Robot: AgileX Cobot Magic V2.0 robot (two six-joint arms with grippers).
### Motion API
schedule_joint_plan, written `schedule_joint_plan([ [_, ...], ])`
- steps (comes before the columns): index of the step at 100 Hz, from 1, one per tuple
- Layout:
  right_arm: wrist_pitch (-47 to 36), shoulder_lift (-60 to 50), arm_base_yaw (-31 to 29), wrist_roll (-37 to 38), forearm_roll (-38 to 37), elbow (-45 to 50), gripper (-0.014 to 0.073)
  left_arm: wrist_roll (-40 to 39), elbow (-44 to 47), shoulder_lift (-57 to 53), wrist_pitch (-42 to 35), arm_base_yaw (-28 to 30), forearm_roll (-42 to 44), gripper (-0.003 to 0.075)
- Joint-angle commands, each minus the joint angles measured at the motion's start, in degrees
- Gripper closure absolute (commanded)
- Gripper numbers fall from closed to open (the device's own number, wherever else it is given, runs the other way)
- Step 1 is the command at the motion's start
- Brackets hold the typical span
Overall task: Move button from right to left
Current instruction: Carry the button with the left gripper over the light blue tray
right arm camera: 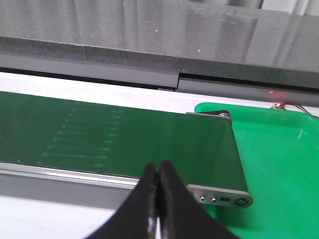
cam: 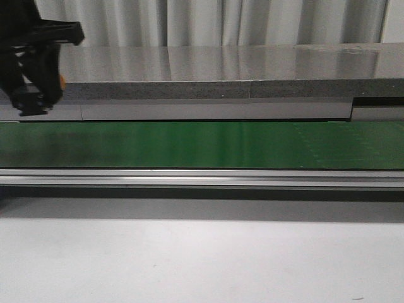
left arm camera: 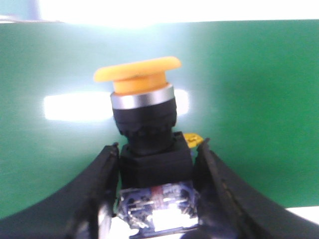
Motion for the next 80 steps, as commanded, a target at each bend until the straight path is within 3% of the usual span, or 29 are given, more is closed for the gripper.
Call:
schedule_joint_plan([
  [1, -4.68, 0.34, 0.12, -0.15, 0.07, -1.54, 0.0662, 2.90, -1.68, -3.50, 0.25, 4.47, 0.29, 0.0694],
  [13, -4.68, 0.34, 0.12, -0.15, 0.07, -1.54, 0.0662, 6.93, -1.68, -3.50, 2.52, 10.63, 0.29, 0.0694],
  [30, -4.68, 0.34, 0.12, -0.15, 0.07, -1.54, 0.0662, 19.85, -1.68, -3.50, 2.72, 18.31, -0.29, 0.0694],
  [60, -4.68, 0.34, 0.12, -0.15, 0.07, -1.54, 0.0662, 24.39, -1.68, -1.02, -0.46, 29.76, -0.69, 0.0694],
  [80, -4.68, 0.34, 0.12, -0.15, 0.07, -1.54, 0.0662, 26.85, -1.68, 4.21, -1.24, 32.57, -1.14, 0.0689],
])
